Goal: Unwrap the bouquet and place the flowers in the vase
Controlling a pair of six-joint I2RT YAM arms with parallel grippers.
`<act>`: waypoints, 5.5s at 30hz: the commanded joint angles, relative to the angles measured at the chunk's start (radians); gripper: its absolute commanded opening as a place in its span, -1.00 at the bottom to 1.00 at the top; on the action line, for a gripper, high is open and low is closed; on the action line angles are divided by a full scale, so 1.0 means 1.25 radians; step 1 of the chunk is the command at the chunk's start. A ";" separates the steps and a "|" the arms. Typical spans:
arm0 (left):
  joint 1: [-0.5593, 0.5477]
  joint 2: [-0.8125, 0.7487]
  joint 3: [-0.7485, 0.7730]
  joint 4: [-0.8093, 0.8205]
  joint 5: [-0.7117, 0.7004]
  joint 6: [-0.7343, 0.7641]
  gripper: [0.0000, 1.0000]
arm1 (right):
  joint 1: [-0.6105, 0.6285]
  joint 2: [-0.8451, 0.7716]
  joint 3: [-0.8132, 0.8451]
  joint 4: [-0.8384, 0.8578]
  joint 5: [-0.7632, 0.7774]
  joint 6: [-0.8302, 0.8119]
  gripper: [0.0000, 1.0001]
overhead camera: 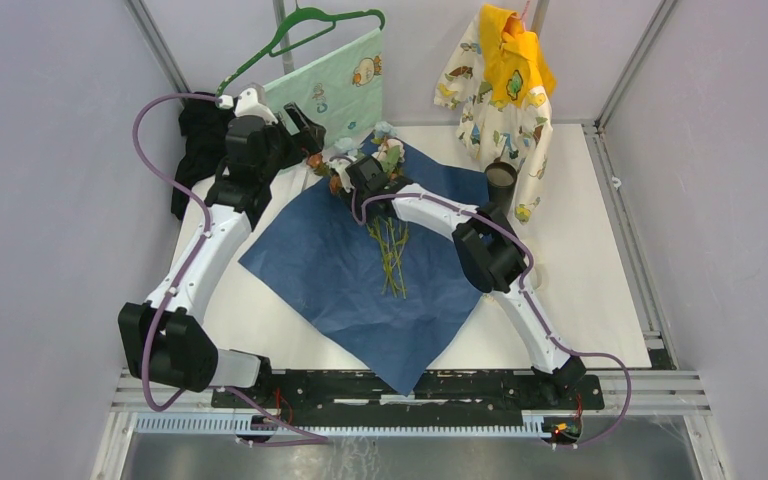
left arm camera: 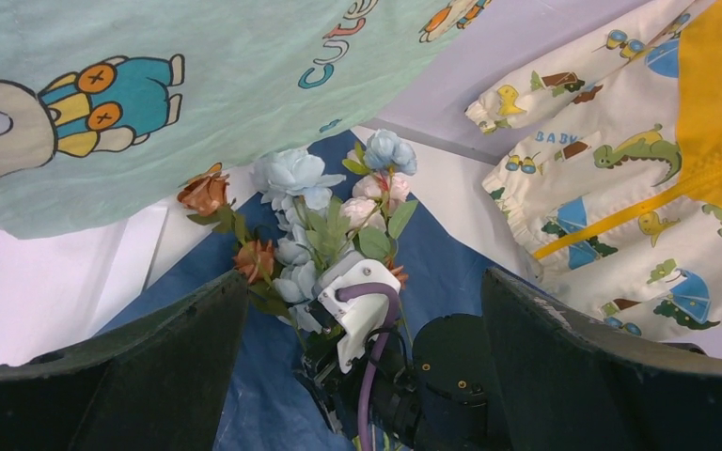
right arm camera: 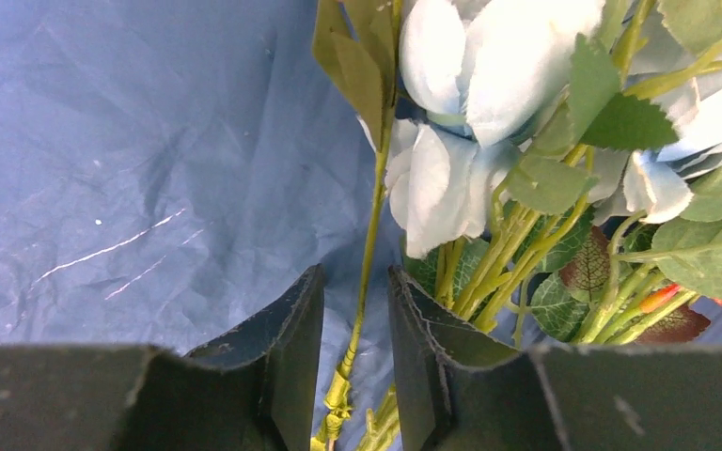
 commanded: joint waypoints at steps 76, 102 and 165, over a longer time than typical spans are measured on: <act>0.026 0.276 -0.049 0.177 0.326 -0.190 0.78 | -0.084 -0.944 -0.909 0.129 -0.228 0.124 -0.68; 0.026 0.284 -0.036 0.158 0.330 -0.170 0.76 | -0.056 -0.742 -0.916 0.107 -0.134 0.071 0.26; 0.027 0.068 -0.084 0.119 0.207 -0.126 0.73 | -0.064 -0.864 -0.489 0.315 0.363 -0.120 -1.00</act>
